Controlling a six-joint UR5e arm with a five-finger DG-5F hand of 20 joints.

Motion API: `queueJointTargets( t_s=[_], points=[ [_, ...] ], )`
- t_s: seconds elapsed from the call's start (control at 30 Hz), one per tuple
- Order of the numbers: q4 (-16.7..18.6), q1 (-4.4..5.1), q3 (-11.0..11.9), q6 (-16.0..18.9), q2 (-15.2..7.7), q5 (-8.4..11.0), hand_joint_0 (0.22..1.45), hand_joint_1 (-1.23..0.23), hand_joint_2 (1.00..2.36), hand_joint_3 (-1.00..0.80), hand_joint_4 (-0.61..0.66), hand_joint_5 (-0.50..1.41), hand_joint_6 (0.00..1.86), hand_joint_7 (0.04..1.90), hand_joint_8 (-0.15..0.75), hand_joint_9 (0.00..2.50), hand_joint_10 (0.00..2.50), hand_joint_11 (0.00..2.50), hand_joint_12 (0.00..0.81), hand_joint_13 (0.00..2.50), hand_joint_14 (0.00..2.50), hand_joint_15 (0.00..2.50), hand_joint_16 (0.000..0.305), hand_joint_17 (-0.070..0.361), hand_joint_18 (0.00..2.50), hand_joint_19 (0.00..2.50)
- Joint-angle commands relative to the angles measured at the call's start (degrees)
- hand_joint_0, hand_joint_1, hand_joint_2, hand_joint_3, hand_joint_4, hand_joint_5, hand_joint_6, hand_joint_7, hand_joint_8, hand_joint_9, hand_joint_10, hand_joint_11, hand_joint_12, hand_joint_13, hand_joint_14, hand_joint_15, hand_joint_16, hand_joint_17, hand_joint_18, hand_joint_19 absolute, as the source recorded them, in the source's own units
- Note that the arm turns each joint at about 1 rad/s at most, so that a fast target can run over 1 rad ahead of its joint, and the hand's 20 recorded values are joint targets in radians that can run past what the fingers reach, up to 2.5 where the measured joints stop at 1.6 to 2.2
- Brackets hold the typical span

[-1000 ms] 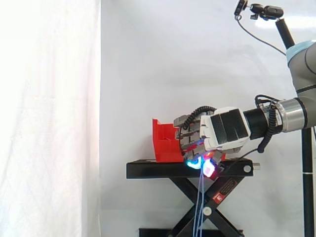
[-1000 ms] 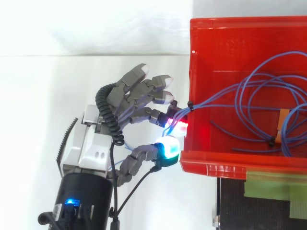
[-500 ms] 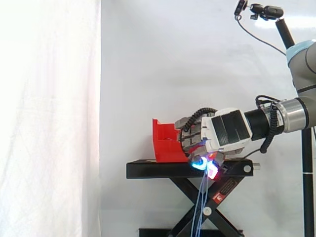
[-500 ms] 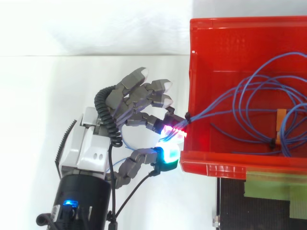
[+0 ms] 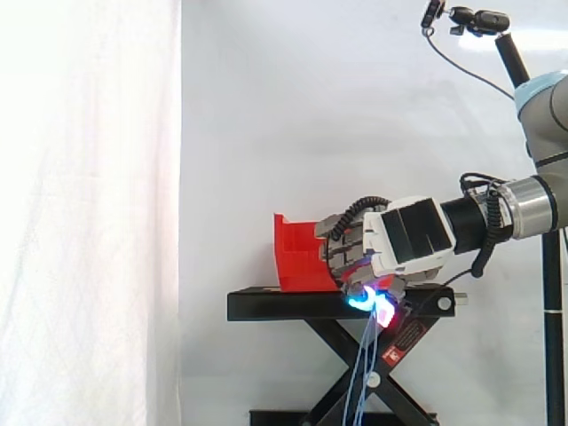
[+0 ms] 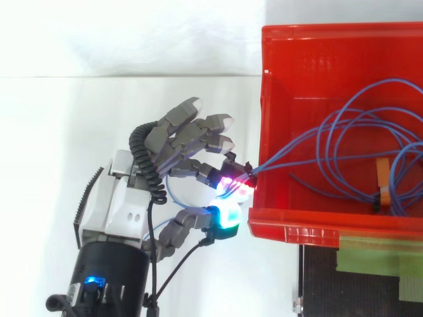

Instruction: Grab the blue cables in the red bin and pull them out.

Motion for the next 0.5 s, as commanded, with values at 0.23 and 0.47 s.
queueJointTargets(
  t_s=[0.23,0.47],
  points=[
    [0.05,1.50,0.00,19.73,0.08,-0.03,0.92,-0.86,1.00,-1.00,0.06,0.63,1.16,0.49,0.267,0.80,0.02,0.79,0.349,0.67,0.02,0.44,0.041,0.092,0.45,0.43],
    [-0.83,2.65,2.90,36.87,0.08,0.06,0.92,-0.86,1.00,-1.00,0.06,0.63,1.16,0.50,0.266,0.80,0.02,0.79,0.346,0.67,0.02,0.44,0.041,0.092,0.45,0.43]
  ],
)
